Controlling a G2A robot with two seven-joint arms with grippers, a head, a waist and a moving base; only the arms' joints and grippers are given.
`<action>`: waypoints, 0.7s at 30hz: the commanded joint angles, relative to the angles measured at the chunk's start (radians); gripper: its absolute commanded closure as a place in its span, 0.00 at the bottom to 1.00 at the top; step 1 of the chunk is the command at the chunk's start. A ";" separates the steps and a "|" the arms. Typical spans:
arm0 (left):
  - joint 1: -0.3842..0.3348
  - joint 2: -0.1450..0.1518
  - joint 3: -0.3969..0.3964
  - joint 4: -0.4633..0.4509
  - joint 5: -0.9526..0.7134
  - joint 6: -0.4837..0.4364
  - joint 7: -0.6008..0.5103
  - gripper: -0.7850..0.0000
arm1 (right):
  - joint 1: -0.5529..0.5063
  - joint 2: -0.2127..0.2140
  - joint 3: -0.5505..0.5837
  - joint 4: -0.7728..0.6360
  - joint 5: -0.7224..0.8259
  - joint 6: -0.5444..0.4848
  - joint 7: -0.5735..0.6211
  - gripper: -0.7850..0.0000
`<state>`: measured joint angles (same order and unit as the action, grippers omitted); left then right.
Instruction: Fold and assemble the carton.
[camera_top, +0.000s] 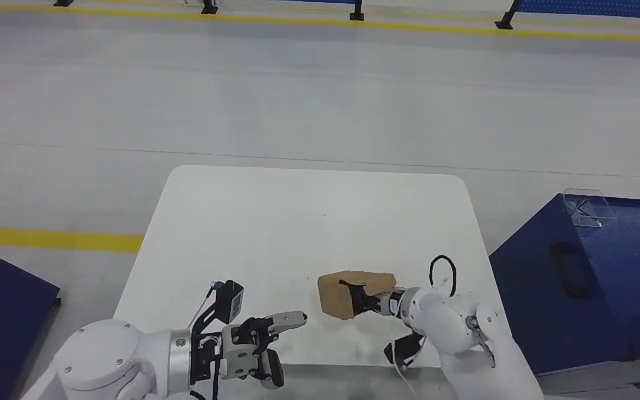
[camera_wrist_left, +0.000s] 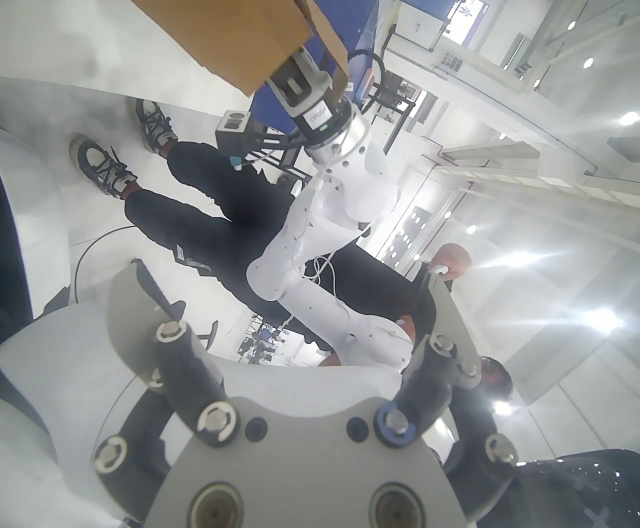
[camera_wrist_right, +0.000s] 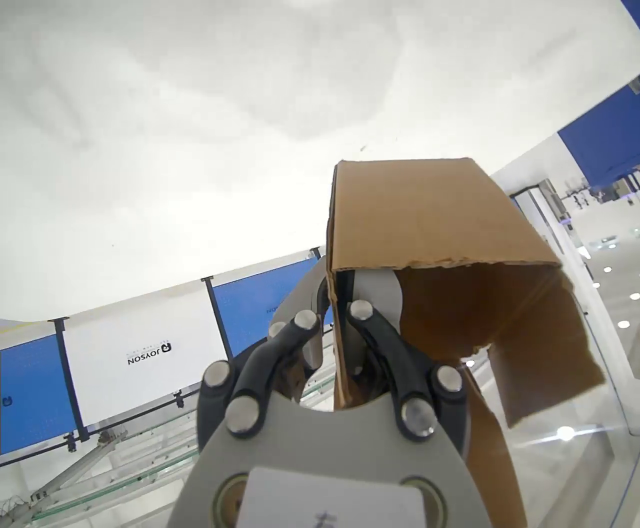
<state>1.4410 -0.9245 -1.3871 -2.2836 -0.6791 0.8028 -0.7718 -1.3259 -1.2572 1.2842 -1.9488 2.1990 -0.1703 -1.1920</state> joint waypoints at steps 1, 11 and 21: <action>0.000 0.000 0.000 0.000 0.000 0.000 0.000 0.00 | 0.015 -0.006 -0.027 0.042 0.012 -0.042 0.008 1.00; 0.000 0.000 0.000 0.000 0.000 0.000 0.000 0.00 | 0.065 -0.026 -0.096 0.159 0.009 -0.116 0.058 0.67; 0.000 0.000 0.000 0.000 0.000 0.000 0.000 0.00 | 0.026 -0.010 -0.019 0.028 -0.009 0.145 0.201 0.55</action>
<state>1.4410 -0.9245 -1.3871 -2.2836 -0.6791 0.8028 -0.7718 -1.2780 -1.2732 1.2386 -1.8923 2.1925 -0.1167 -1.0310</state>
